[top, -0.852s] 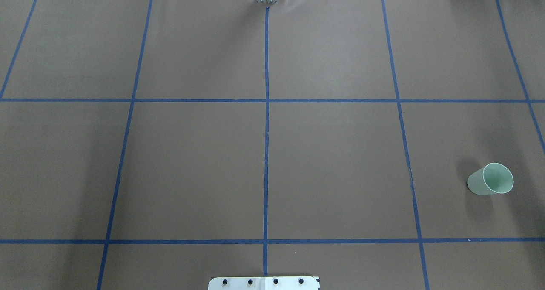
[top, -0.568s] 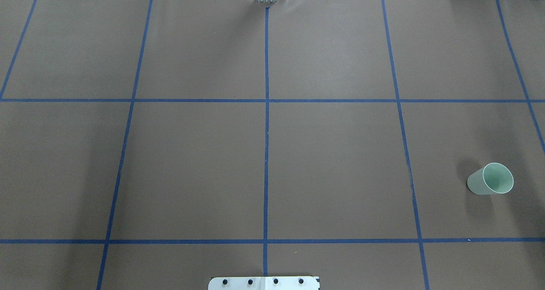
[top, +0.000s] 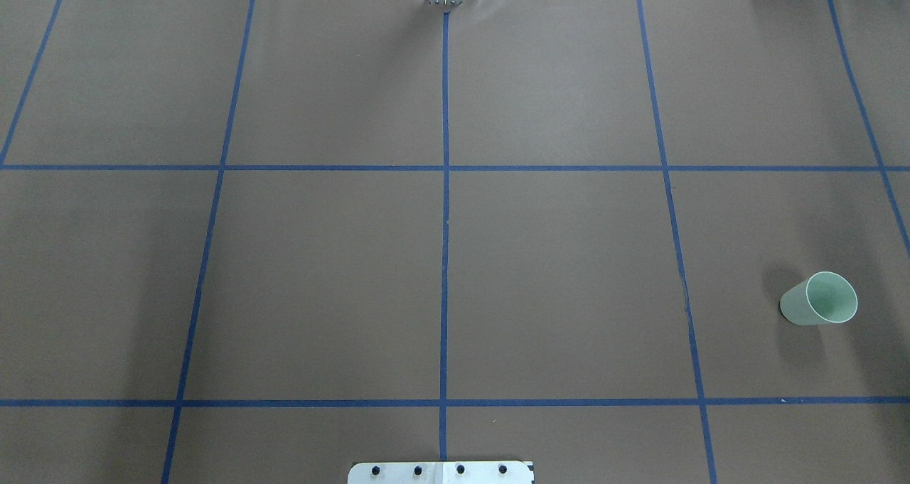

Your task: Transfer and stack yellow cup on green cup

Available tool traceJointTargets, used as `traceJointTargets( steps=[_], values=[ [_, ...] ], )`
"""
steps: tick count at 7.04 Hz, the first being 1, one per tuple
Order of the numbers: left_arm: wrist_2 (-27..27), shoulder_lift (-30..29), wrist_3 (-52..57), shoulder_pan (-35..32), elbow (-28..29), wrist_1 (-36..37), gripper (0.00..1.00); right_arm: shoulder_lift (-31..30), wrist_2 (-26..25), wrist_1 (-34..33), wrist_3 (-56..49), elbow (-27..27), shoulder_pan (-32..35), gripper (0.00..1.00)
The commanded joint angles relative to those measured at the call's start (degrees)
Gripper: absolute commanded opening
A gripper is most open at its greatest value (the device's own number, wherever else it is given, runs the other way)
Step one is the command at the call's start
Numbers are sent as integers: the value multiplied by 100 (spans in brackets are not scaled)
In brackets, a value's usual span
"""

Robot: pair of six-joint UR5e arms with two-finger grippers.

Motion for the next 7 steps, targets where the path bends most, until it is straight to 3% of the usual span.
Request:
traceJointTargets(
  steps=[1,4,5,7],
  values=[
    [-77,9,-9,10,-30,-12,100,-12,126,13,-44,-109,0,100],
    [-191,26,-36,10,-30,-267,100,-3,590,13,-53,-101,-9,100],
    [-192,26,-471,27,-39,-267,100,-12,966,31,-53,-101,-9,100],
    [-122,87,-2724,359,-13,-477,100,-20,1093,965,-27,-310,-18,100]
  ],
)
